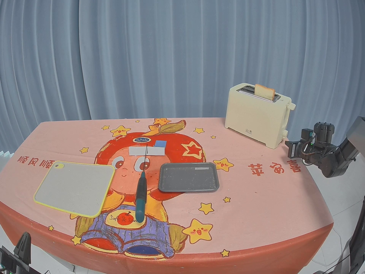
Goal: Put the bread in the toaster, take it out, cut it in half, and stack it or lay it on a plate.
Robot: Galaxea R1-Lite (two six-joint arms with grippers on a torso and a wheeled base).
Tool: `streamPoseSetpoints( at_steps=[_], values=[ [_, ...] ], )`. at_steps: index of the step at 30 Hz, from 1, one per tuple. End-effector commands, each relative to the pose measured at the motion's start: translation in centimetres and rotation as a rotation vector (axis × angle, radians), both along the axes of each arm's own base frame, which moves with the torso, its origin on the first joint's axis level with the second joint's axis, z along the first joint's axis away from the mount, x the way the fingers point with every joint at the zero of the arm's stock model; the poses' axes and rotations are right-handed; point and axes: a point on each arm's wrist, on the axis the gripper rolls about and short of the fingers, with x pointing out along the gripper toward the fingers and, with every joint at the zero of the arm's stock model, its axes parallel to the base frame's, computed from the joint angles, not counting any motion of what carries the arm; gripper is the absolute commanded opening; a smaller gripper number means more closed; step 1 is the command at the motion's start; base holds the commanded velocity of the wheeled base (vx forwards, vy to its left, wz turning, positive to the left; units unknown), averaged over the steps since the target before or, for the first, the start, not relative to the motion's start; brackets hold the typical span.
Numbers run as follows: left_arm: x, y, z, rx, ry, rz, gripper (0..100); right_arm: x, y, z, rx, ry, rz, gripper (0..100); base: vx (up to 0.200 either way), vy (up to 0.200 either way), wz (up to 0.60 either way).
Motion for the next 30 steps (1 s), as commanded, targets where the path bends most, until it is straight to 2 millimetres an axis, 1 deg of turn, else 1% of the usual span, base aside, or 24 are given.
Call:
streamPoseSetpoints(
  at_steps=[1, 6, 13, 30],
  values=[
    [0.1, 0.0, -0.5, 0.000, 0.013, 0.001, 0, 0.8, -0.1, -0.8, -0.001, 0.005, -0.006, 0, 0.000, 0.000, 0.00],
    [0.1, 0.0, -0.5, 0.000, 0.013, 0.001, 0, 1.8, -0.4, -1.5, -0.002, 0.002, -0.012, 0, 0.000, 0.000, 0.00],
    [0.1, 0.0, -0.5, 0.000, 0.013, 0.001, 0, 2.8, -0.8, -1.7, -0.006, -0.018, -0.025, 0, 0.000, 0.000, 0.00],
    [0.1, 0.0, -0.5, 0.000, 0.013, 0.001, 0, 2.6, -0.6, -0.5, -0.007, -0.044, -0.020, 0, 0.000, 0.000, 0.00]
  ],
)
